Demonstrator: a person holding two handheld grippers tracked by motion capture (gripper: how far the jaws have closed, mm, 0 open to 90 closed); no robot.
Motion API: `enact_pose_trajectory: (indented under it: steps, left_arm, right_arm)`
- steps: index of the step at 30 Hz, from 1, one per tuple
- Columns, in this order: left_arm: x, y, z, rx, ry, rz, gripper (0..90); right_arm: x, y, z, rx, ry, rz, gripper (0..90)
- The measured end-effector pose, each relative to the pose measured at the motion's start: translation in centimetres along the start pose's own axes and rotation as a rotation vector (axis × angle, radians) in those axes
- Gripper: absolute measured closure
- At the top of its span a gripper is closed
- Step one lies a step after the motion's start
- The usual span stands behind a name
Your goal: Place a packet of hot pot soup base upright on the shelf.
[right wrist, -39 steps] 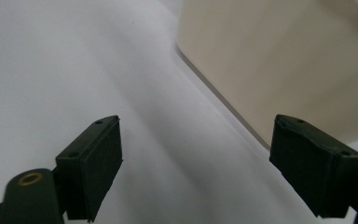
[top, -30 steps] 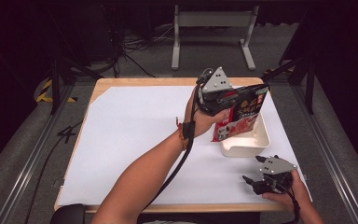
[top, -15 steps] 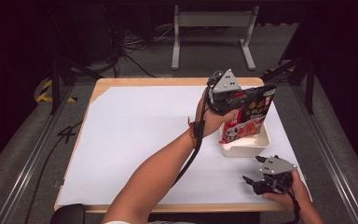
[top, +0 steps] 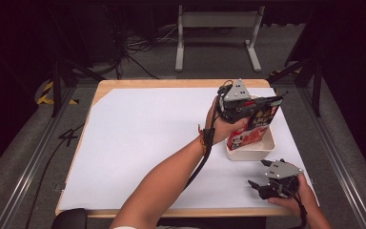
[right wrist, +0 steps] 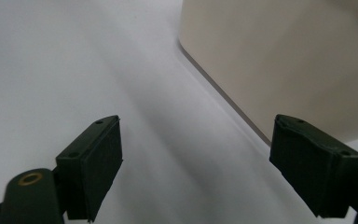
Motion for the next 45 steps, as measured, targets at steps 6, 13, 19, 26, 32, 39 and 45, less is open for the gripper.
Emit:
enact_pose_trajectory:
  steps: [6,13,19,26,32,39,45]
  left_arm:
    - [0.1,0.5,0.2,0.013,-0.011,0.027,88.9]
    - [0.4,2.4,0.6,-0.029,-0.006,0.045,88.6]
    - [0.2,2.8,0.9,-0.023,-0.015,0.058,88.6]
    - [0.2,2.7,0.9,-0.006,-0.015,0.074,88.3]
    - [0.0,2.8,0.9,0.0,-0.007,0.08,86.7]
    - [-0.4,2.8,1.1,0.018,-0.014,0.106,81.8]
    - [-0.9,3.0,1.3,0.031,-0.019,0.131,78.1]
  right_arm:
    - [0.1,0.0,0.1,-0.002,-0.001,0.004,16.4]
    - [0.1,0.0,0.0,-0.002,-0.001,0.004,16.4]
    - [0.2,0.0,0.1,-0.002,-0.001,0.006,16.5]
    - [0.2,0.0,0.2,-0.006,-0.003,0.01,16.4]
    - [0.2,0.0,0.1,-0.003,-0.003,0.008,16.4]
    - [0.3,0.0,0.1,-0.008,-0.004,0.012,16.4]
    - [0.3,0.0,0.2,-0.007,-0.004,0.011,16.4]
Point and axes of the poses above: each handheld gripper's, and its own axes: x roughly forward along the jaws, y roughly out of its underside, z roughly to its left, the point moved 4 cm from there along x, roughly forward along the jaws, and after that the axes turned 9 degrees about x, right-handed, at the moved point
